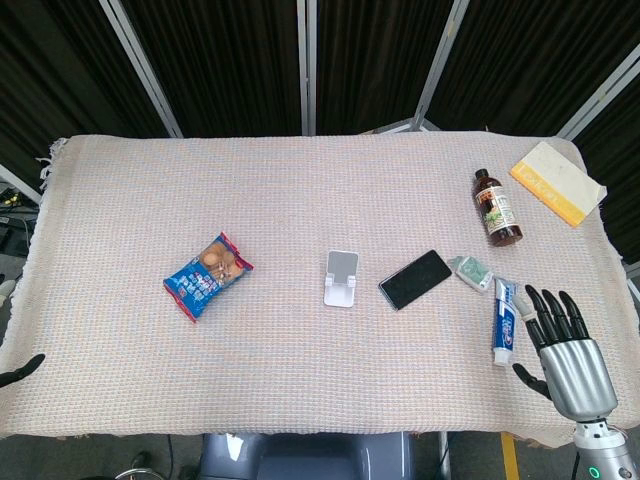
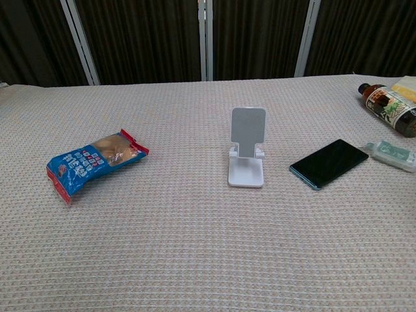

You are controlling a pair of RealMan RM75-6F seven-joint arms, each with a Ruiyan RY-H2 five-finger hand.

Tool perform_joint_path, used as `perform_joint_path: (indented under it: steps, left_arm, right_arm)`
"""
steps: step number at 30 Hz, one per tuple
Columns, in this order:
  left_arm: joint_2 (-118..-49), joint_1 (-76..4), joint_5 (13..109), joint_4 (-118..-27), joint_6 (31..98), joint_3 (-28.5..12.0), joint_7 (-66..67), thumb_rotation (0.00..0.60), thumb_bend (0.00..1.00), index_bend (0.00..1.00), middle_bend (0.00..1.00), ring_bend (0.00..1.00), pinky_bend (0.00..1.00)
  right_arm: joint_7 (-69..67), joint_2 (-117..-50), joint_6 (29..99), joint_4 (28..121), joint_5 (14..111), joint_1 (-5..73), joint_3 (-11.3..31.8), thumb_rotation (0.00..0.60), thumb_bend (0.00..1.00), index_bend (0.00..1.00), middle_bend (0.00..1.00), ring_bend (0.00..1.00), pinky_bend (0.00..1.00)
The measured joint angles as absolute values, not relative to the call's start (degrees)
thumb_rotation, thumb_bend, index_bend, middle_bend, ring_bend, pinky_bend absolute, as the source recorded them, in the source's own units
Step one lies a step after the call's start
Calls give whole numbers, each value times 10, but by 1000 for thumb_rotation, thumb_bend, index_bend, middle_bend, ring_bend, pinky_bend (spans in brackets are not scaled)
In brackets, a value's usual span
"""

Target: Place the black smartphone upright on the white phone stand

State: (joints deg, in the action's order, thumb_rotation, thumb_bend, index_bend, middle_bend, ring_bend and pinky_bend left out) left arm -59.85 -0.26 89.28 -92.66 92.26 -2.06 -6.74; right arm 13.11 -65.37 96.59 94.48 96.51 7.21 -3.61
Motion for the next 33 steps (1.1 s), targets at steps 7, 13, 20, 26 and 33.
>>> perform_joint_path:
  steps: [7,13,20,26,33]
  left_arm:
    - [-600,-2,886,-925,919,-21,-61,600,0,0,0,0,0]
    - [-606,-5,881,-923,910,-22,-48,600,0,0,0,0,0]
    - [-613,-14,863,-919,887,-25,-39,600,0,0,0,0,0]
    - [-618,-21,834,-916,864,-32,-26,600,0,0,0,0,0]
    - [-631,-28,802,-907,843,-39,1,600,0,0,0,0,0]
  right_arm:
    - [114,-658,930,936,962,77,-32,600,0,0,0,0,0]
    - [42,-657,860,932,960,113,-27,600,0,0,0,0,0]
    - [18,-663,736,889,968,209,-3,600,0,3,3,0,0]
    - [11,-690,615,824,978,311,22,600,0,45,57,0,50]
    - [-13,-749,520,711,998,411,30,600,10,99,115,20,110]
